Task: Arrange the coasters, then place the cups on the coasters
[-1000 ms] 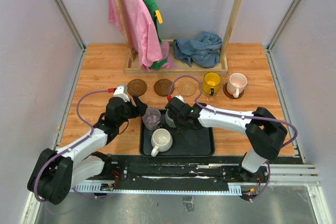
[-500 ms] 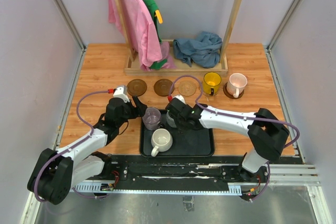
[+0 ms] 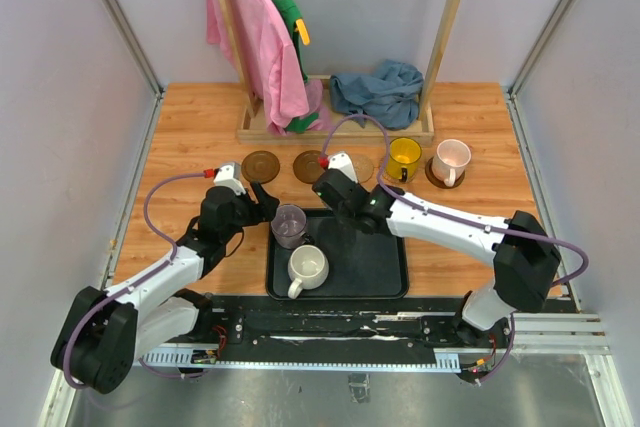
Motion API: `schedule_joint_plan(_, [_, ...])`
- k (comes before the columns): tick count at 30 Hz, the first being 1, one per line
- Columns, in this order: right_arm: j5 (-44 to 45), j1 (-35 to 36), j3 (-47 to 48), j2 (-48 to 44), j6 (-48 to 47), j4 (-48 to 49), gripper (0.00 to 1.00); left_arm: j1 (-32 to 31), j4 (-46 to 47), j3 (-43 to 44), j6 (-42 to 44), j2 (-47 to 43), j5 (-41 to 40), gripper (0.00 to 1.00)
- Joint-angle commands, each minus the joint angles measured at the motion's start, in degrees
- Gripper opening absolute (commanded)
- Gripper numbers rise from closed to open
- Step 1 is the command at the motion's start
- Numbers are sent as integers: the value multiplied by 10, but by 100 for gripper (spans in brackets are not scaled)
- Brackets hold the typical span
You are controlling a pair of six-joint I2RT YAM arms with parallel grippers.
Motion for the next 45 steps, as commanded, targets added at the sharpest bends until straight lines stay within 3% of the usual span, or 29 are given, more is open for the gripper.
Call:
schedule_joint_plan(1, [86,-9,46,8,-33,52,1,-4,10,-2,10,-4,-11,75])
schedule_joint_plan(17, [28,-154,132,129,-40,112,1,-4,13,4,17,6,-12,75])
schedule_joint_plan(45, [-29,-201,129,176,-17,136,1,-4,3,2,20,6,-10,75])
